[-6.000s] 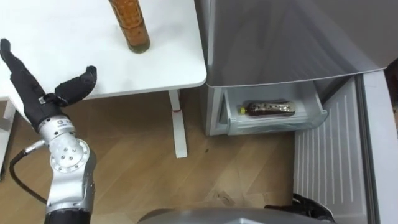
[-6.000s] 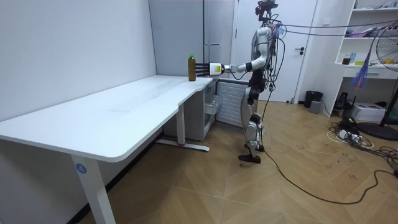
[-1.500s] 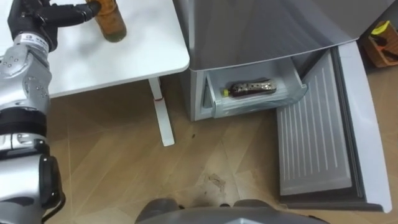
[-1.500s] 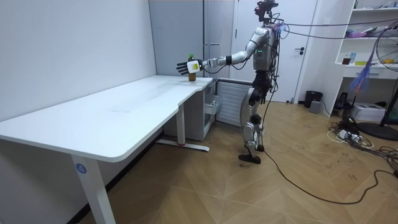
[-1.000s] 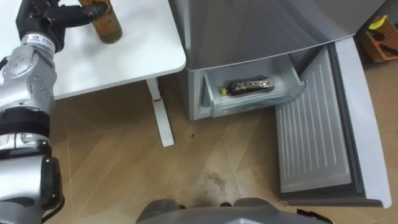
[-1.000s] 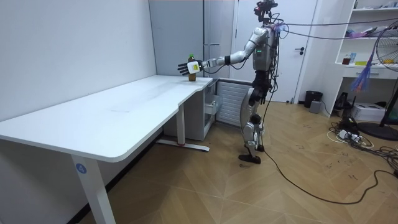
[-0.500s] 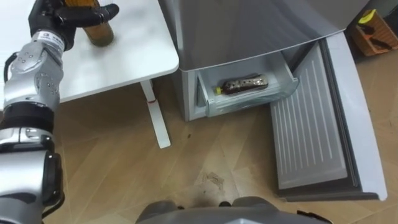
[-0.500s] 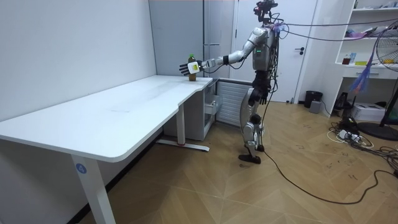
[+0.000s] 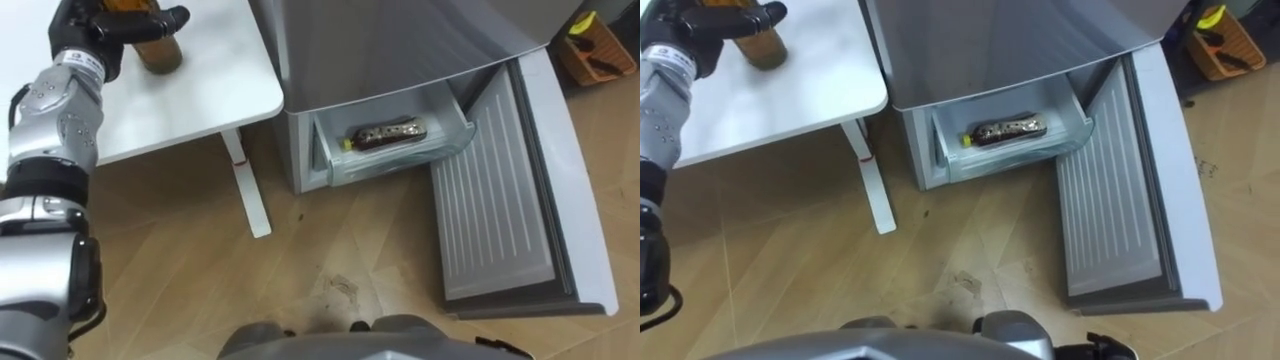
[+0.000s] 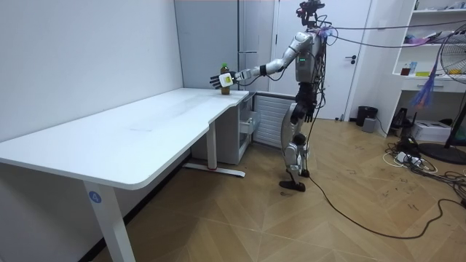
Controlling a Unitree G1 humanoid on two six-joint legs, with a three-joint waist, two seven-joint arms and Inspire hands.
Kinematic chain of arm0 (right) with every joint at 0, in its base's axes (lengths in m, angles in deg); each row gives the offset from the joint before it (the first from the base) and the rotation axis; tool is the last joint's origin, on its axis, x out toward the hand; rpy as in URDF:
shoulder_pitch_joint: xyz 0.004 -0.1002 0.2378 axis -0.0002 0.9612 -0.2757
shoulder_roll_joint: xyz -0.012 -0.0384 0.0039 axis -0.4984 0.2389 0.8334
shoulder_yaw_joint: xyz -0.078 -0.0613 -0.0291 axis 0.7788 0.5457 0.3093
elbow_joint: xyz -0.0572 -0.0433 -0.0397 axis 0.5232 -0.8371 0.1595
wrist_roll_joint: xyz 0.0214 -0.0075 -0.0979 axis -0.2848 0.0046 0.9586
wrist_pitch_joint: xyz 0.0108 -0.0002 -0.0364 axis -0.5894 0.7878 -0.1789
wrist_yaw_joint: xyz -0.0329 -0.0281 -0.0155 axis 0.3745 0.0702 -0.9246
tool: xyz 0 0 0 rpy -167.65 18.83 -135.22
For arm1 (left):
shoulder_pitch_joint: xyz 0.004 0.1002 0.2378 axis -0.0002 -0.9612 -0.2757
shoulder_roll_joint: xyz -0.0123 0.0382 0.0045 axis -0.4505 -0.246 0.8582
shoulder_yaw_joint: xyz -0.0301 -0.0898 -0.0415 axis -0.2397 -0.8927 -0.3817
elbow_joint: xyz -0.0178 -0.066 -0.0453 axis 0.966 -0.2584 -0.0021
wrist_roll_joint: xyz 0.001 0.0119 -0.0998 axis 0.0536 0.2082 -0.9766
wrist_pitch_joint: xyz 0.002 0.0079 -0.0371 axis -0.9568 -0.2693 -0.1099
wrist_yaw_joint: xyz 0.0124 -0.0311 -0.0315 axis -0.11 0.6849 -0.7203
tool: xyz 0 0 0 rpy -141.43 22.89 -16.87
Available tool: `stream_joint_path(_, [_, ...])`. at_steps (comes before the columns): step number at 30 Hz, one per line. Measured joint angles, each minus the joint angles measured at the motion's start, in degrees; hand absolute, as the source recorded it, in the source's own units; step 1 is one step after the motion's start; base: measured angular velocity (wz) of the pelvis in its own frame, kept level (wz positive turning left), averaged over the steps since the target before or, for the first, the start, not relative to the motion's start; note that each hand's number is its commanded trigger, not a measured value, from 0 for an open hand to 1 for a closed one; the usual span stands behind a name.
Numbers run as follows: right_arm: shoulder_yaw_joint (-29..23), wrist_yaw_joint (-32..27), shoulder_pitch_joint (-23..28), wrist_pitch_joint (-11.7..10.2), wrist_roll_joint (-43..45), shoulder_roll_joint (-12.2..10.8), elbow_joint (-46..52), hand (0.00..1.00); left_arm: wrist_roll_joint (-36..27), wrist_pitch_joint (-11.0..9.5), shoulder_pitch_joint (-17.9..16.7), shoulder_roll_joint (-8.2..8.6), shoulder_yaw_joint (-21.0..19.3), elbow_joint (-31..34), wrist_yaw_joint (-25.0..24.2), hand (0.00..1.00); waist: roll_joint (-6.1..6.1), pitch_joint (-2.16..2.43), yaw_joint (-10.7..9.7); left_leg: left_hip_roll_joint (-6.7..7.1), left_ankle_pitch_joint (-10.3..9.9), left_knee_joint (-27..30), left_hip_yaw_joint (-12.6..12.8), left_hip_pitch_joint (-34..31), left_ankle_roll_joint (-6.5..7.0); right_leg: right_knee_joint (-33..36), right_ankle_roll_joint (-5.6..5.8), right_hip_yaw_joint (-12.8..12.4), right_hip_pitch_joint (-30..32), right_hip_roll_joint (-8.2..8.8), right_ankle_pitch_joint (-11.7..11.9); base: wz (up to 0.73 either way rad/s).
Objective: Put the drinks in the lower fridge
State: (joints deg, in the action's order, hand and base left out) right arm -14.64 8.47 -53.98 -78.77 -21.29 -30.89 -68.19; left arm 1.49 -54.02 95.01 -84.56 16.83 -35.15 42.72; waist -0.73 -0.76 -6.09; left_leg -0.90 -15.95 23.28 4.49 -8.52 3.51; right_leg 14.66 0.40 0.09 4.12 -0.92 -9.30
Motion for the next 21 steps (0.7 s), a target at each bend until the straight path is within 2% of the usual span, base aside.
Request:
stream_joint_path(2, [0.11, 0.06, -0.58, 0.0, 0.01, 0.12, -0.85, 0.0, 0.0, -1.01, 0.0, 0.0, 1.01, -0.1, 0.13, 1.0, 0.18, -0.44, 0.01, 0.0, -0.01, 0.0, -0.08, -0.18, 0.01, 0.0, 0.02, 0.01, 0.13, -0.01, 0.02, 0.0])
stream_joint_path(3, [0.35, 0.06, -0.72, 0.0, 0.01, 0.16, -0.95, 0.0, 0.0, -1.08, 0.0, 0.0, 1.1, -0.1, 0.09, 1.0, 0.21, -0.48, 0.01, -0.01, -0.01, 0.0, -0.08, -0.26, 0.01, 0.0, 0.02, 0.01, 0.21, -0.01, 0.02, 0.0])
stream_joint_path(12, [0.59, 0.25, -1.67, -0.07, 0.02, 0.31, -1.14, 0.0, 0.01, -1.22, 0.62, 0.55, 2.07, -1.44, 1.22, 1.0, 0.22, -0.46, -0.47, -0.2, 0.0, 0.01, 0.1, -0.91, -0.02, 0.0, -0.09, -0.08, 0.99, -0.18, 0.1, 0.0])
stream_joint_path(16, [1.0, 0.41, -1.8, -1.15, 0.03, 0.35, -1.24, 0.0, 0.09, -1.23, 0.68, 0.65, 2.8, -1.81, 1.41, 1.0, 0.22, -0.46, -0.83, -0.2, 0.01, 0.05, 0.11, -0.85, -0.02, -0.02, -0.09, -0.06, 0.98, -0.15, 0.09, 0.0])
stream_joint_path(21, [1.0, 0.58, -2.42, -1.29, 0.38, 0.38, -2.39, 0.0, 0.08, -1.23, 0.85, 0.65, 3.12, -2.19, 1.73, 1.0, 0.21, -0.47, -1.44, -0.21, 0.01, -0.12, 0.16, -0.85, -0.03, 0.0, -0.09, -0.08, 0.98, -0.16, 0.09, 0.0])
